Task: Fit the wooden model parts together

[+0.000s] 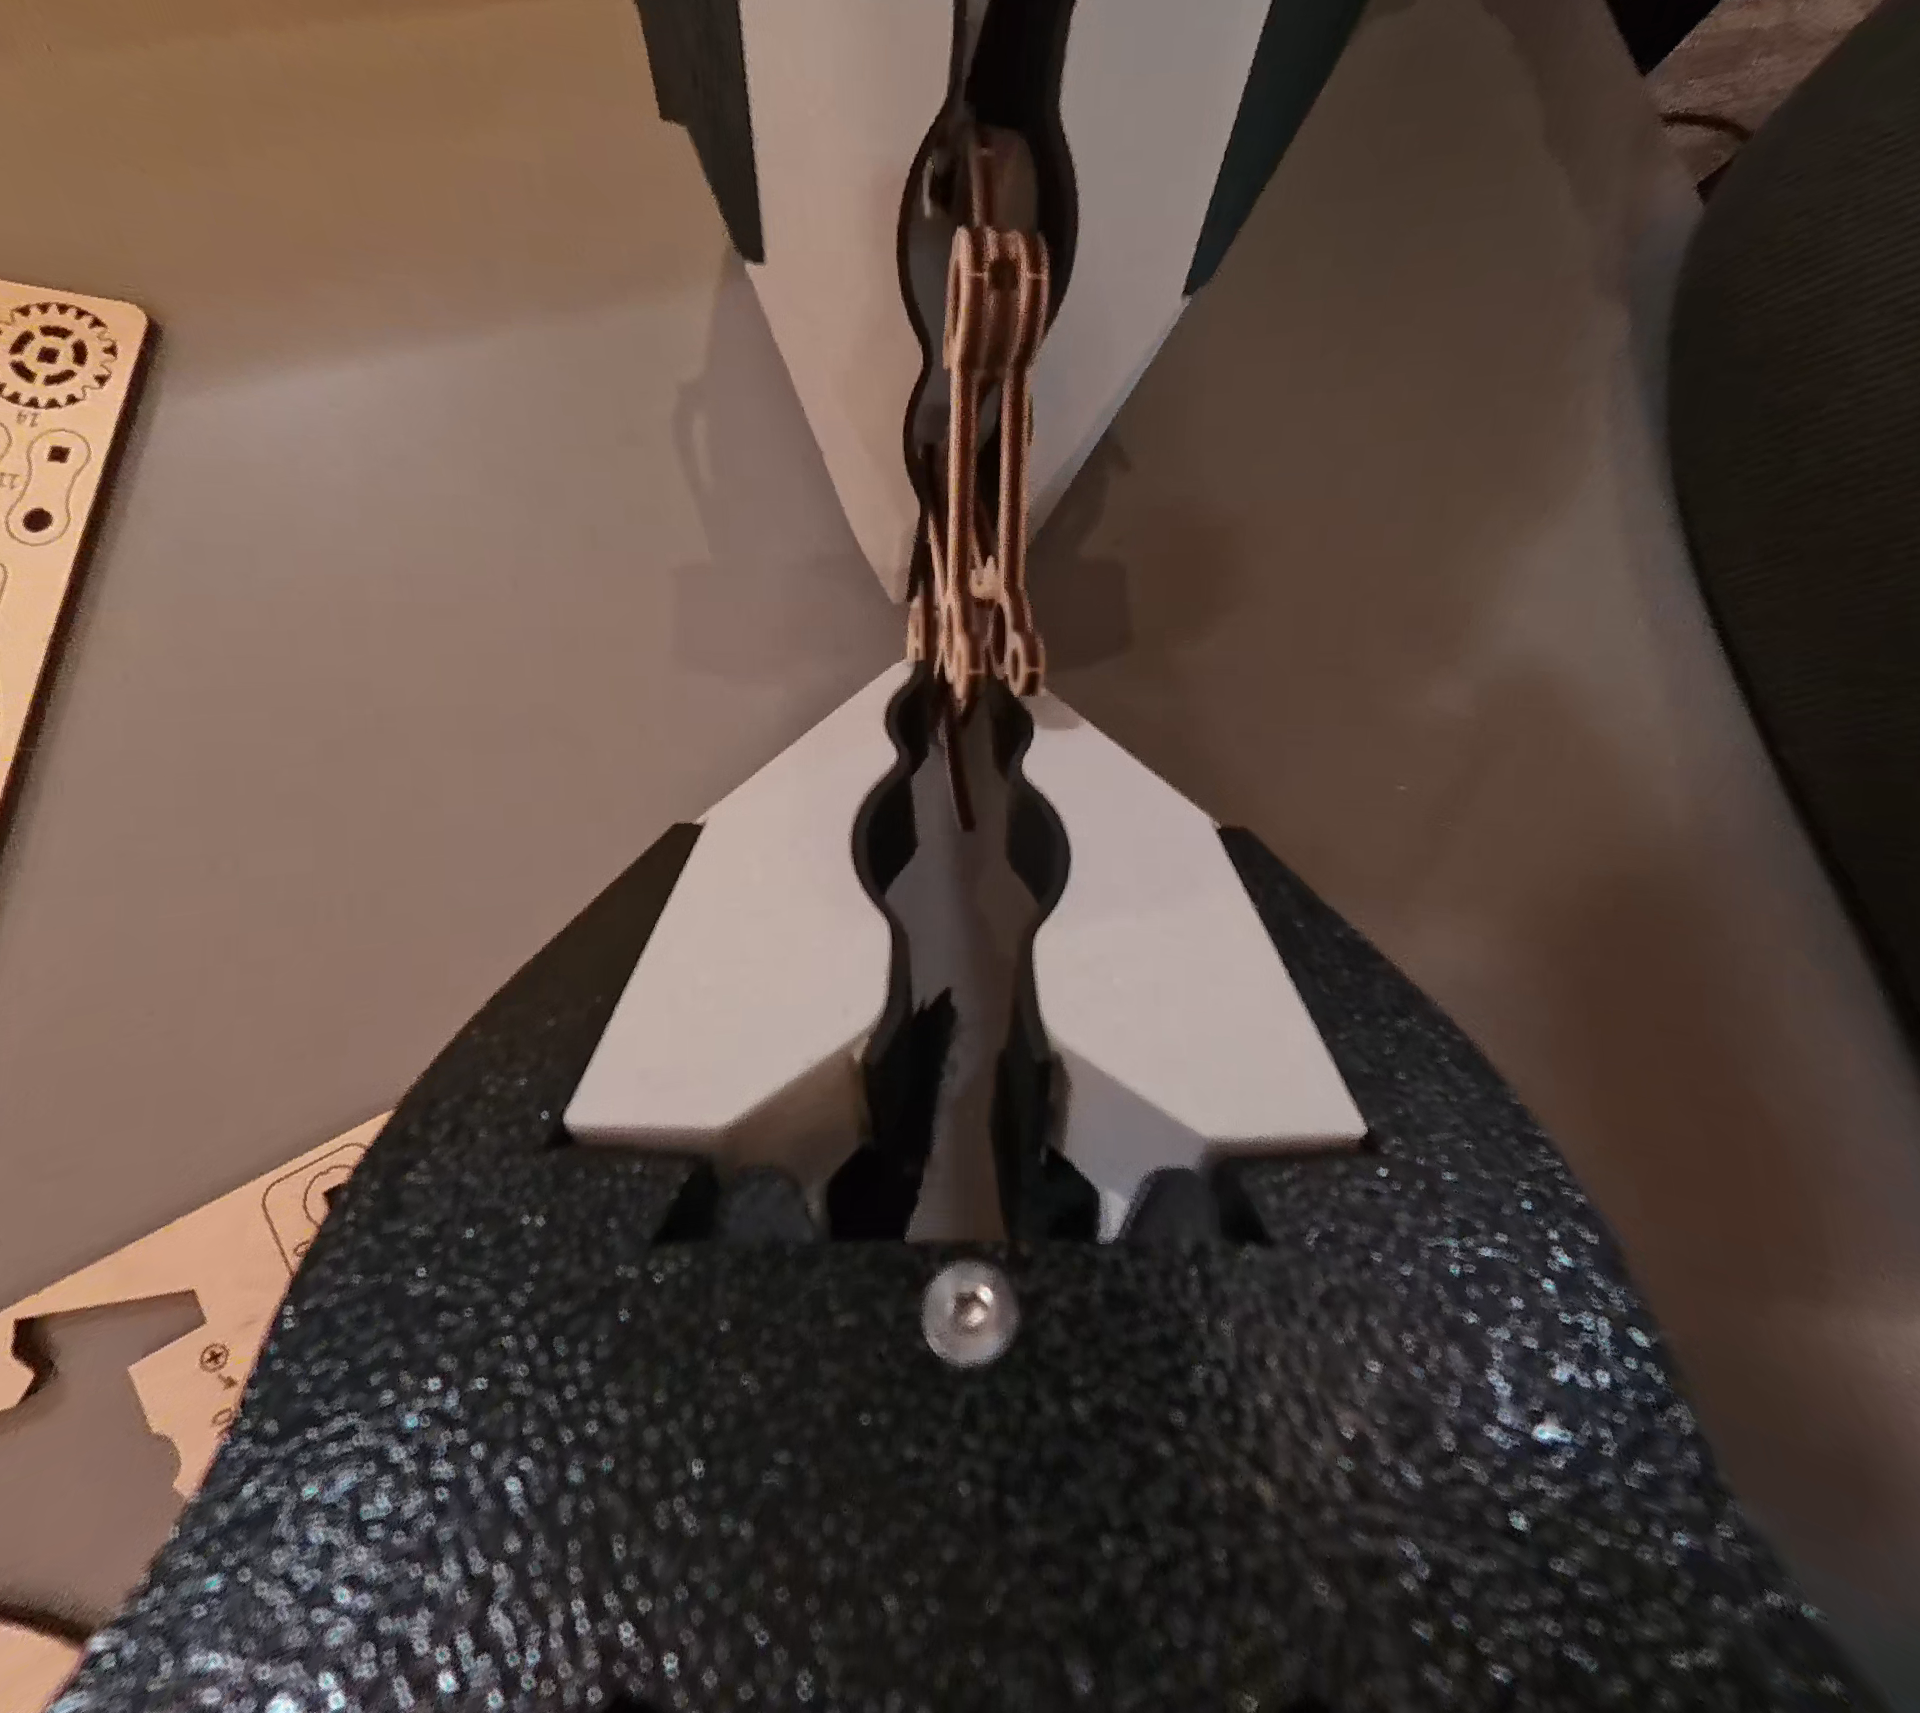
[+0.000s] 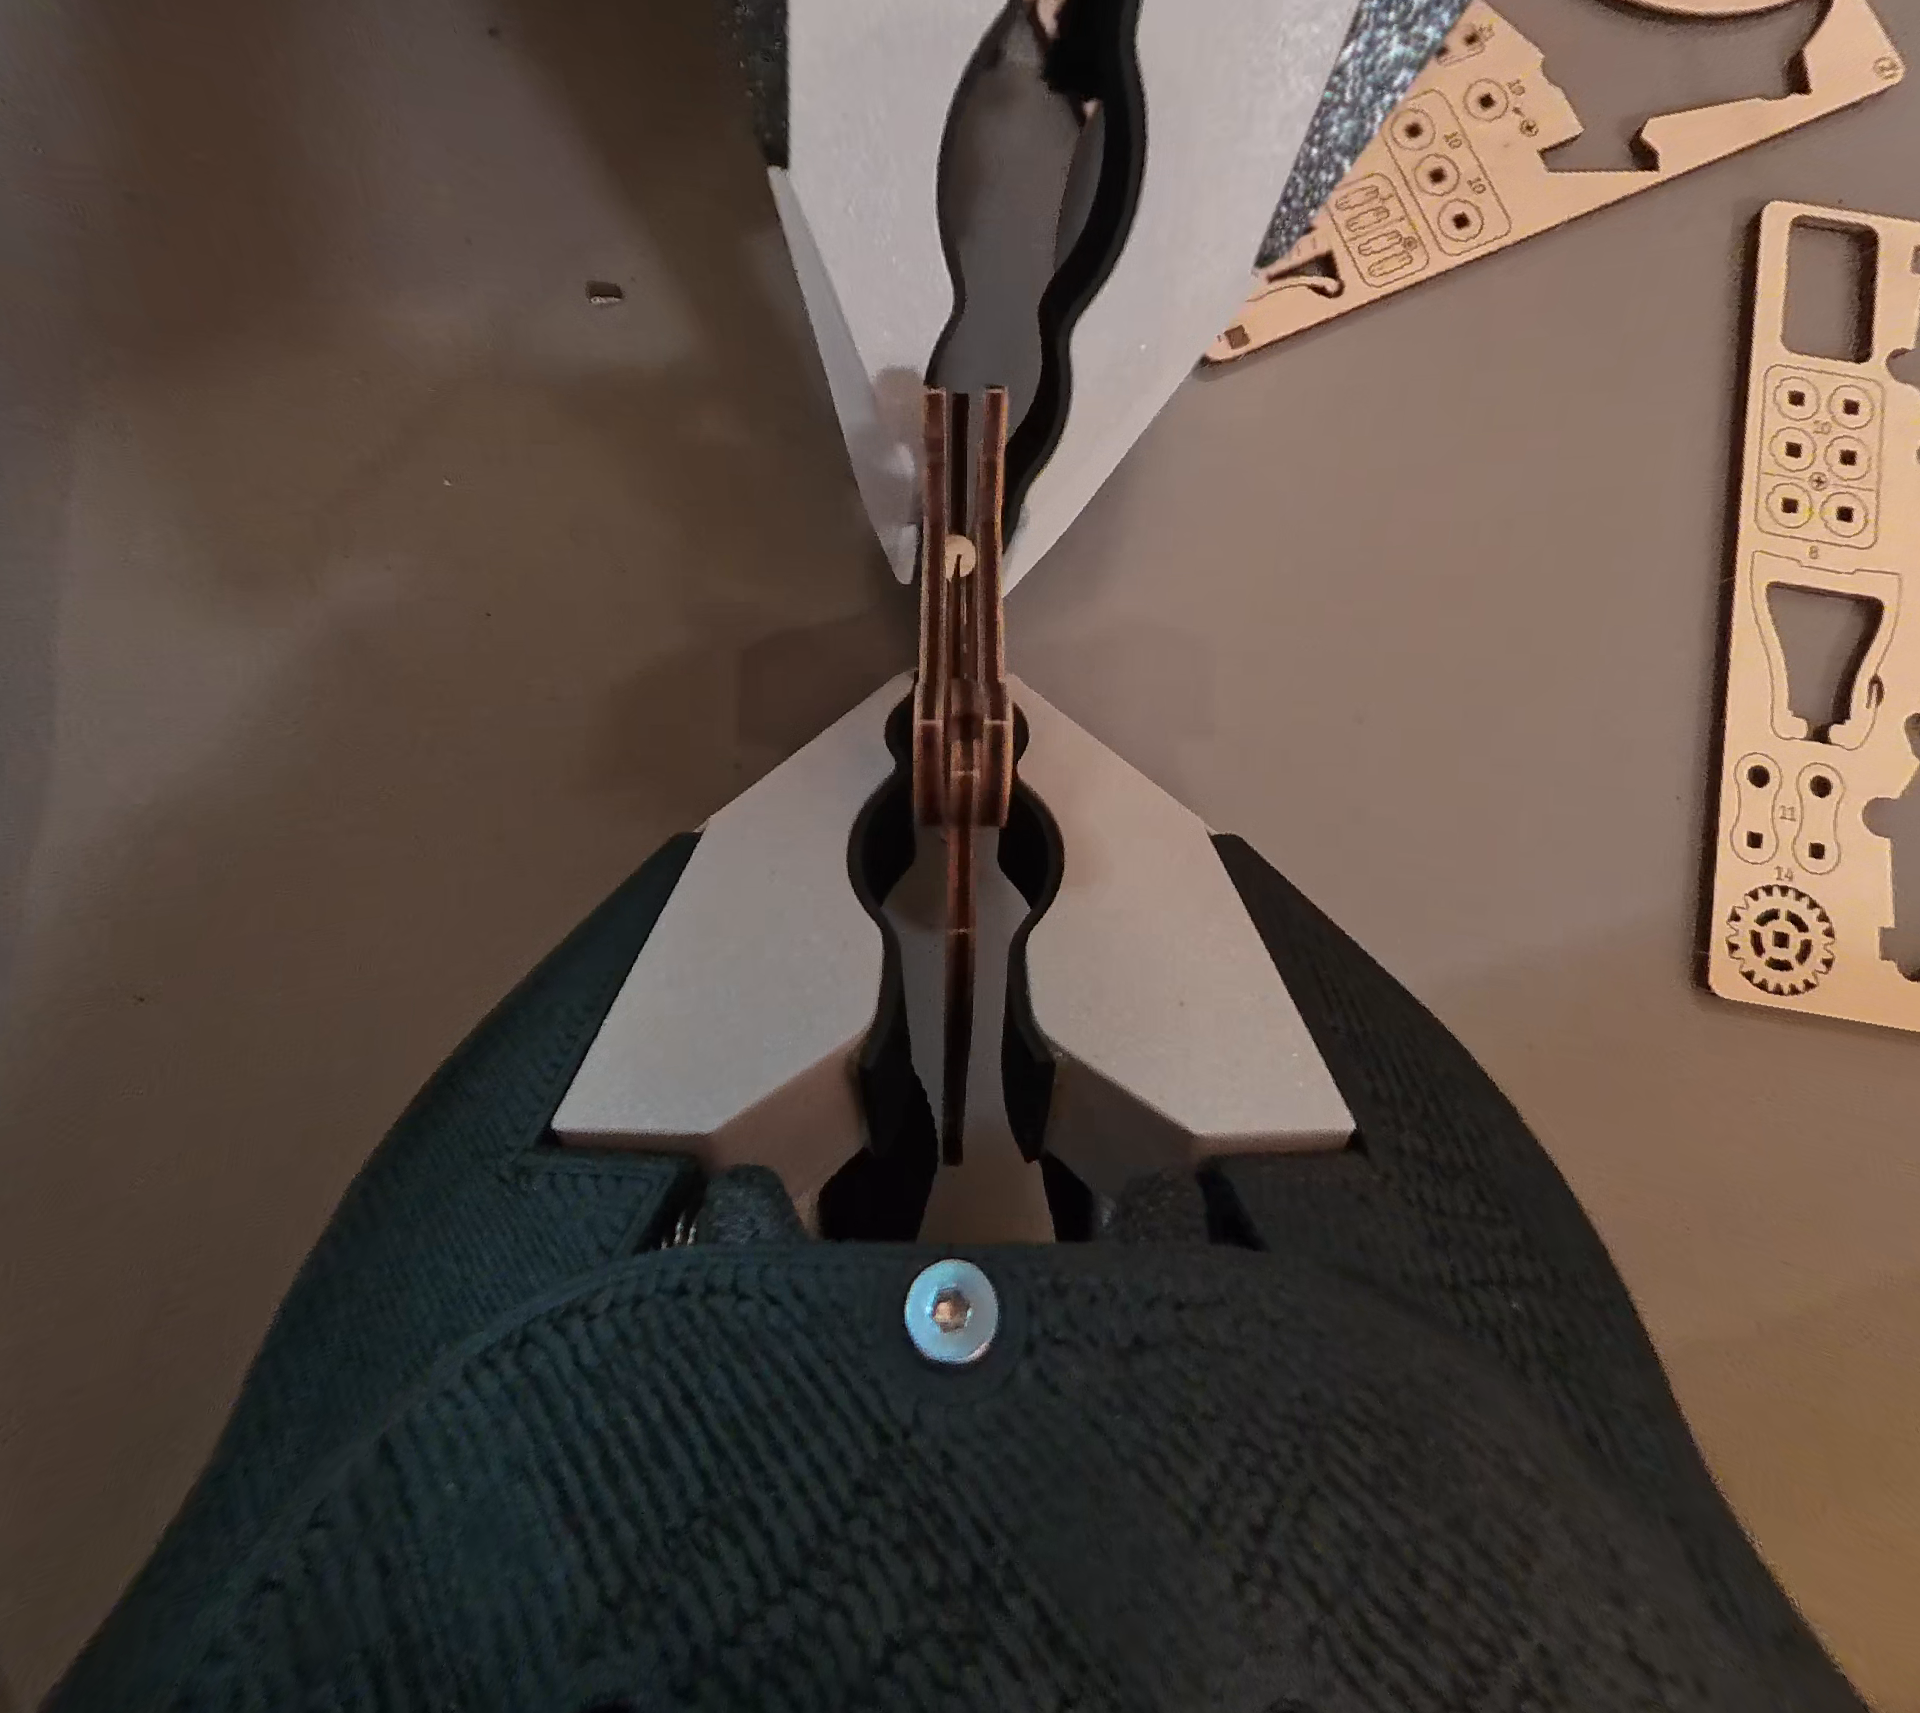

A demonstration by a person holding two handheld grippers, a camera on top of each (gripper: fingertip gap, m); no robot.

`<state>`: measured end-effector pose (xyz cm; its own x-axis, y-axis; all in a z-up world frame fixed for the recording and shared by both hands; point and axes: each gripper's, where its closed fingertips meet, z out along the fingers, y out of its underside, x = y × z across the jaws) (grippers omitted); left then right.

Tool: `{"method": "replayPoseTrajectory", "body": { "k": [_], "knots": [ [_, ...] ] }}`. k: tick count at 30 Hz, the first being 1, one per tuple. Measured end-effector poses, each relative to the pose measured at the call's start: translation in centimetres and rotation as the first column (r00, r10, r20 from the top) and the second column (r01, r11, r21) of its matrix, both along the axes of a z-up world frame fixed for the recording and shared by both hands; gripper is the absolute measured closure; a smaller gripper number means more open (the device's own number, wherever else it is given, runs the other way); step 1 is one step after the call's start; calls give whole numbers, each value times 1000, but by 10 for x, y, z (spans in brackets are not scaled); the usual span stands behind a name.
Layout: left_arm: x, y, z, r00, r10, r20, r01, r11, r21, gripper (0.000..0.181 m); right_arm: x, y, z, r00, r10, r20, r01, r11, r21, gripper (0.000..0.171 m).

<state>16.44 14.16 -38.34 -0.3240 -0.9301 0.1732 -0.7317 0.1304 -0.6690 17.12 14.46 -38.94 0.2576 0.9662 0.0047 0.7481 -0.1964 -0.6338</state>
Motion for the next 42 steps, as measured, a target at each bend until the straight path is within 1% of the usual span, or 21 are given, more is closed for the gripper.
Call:
{"method": "replayPoseTrajectory", "body": {
  "k": [6, 10, 16, 19, 21, 24, 25, 26, 27, 30, 31, 38, 42],
  "knots": [
    [-1, 0, -2, 1000, -4, -30, 6, 998, 58, 175, 0, 0, 0, 1000, 3, 7, -3, 1000, -2, 164],
    [-1, 0, -2, 1000, 8, -18, -7, 999, 38, 175, 0, 0, 0, 1000, -2, 13, 2, 1000, -6, 164],
    [-1, 0, -2, 1000, 4, -16, -3, 998, 64, 176, 1, 0, -2, 996, -6, 94, 2, 999, 40, 164],
    [-1, 0, -2, 1000, -4, -14, 5, 998, 70, 175, 1, 0, -1, 998, -5, 67, 3, 1000, 29, 163],
    [-1, 0, -1, 1000, 3, -19, -2, 999, 41, 173, 1, 0, -1, 998, -2, 59, 0, 999, 37, 163],
    [-2, -2, 0, 999, 10, -36, -11, 1000, -14, 162, 1, 1, -1, 999, -1, 54, -1, 999, 40, 163],
    [-2, 3, -2, 999, 35, -41, -35, 999, 7, 152, 1, 0, -1, 999, -1, 50, -1, 999, 36, 163],
    [-2, 7, -4, 998, 48, -51, -46, 998, 31, 149, 1, 1, -1, 999, -1, 49, -1, 999, 35, 163],
    [-2, 9, -6, 997, 53, -51, -51, 998, 42, 149, 1, 0, -1, 999, 0, 49, -1, 999, 35, 163],
    [-2, 2, -6, 998, 27, -53, -28, 1000, -10, 167, 1, 0, -1, 999, -1, 46, 0, 999, 33, 163],
    [-2, 1, -6, 998, 21, -52, -22, 1000, -12, 170, 1, 0, -1, 999, -2, 43, 1, 1000, 29, 163],
    [-2, 3, -7, 999, 11, -36, -8, 998, 60, 173, 1, 1, -1, 999, -17, 30, 17, 1000, 0, 163],
    [-3, 4, -8, 998, 23, -65, -16, 995, 102, 174, 1, 0, -1, 999, -31, 39, 31, 1000, -4, 163]
  ]
}}
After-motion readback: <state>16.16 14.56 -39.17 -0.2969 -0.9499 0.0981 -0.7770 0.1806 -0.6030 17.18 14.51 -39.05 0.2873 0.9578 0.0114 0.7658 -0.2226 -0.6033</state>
